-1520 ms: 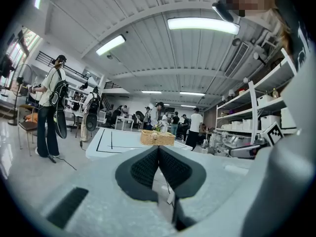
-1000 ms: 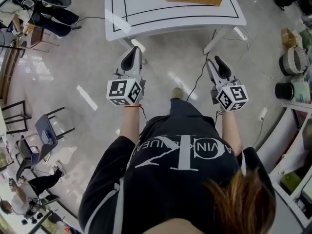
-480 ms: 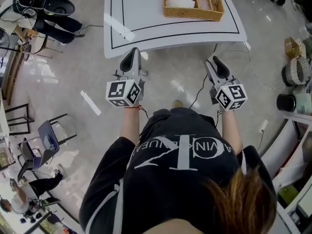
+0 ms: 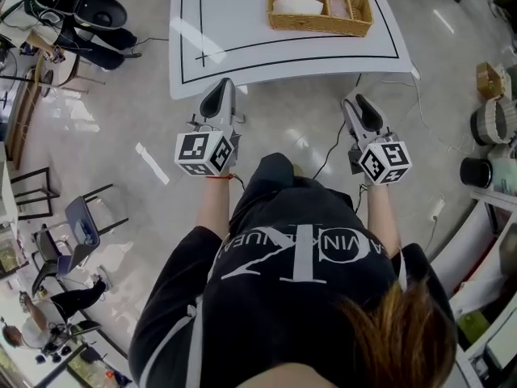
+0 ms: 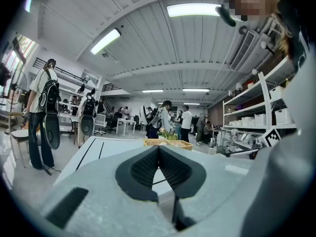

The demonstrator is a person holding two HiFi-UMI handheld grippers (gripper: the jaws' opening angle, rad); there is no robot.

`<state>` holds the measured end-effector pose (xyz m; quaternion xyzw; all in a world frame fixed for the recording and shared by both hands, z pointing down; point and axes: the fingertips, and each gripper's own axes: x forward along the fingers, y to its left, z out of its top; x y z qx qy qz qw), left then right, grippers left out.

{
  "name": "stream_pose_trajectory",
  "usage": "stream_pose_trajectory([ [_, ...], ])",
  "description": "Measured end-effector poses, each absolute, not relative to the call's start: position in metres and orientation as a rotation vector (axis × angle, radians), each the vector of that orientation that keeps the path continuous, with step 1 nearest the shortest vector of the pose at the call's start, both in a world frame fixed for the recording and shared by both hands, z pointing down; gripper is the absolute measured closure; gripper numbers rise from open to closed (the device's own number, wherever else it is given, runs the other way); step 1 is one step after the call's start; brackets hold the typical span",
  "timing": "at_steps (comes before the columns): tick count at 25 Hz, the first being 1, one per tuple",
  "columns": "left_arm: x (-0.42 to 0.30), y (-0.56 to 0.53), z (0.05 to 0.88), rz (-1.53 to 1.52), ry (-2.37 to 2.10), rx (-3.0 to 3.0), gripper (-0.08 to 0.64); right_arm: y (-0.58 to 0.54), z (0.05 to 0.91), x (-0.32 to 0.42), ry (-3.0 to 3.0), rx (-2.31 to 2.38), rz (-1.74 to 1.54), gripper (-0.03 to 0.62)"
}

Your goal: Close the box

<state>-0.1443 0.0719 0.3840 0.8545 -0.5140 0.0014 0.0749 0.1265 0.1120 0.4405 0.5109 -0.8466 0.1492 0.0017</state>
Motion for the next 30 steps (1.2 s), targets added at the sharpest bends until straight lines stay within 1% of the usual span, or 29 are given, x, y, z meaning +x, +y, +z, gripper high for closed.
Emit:
stream_pose_trajectory([
  [8, -0.142, 0.052, 0.404, 0.082, -1.515, 2.545, 0.549, 0.091, 0.463, 0.129, -2.637, 1.605, 0.556, 0.439],
  [15, -0.131, 0.0, 0.39, 0.038, -1.493, 2.577, 0.549, 0.044, 0.45, 0.127, -2.653, 1.585, 0.516, 0.439],
  [30, -0.118, -0.11, 0.399, 0.057, -1.408, 2.575, 0.549, -0.053, 0.427, 0.118, -2.655, 1.574, 0.493, 0.439],
])
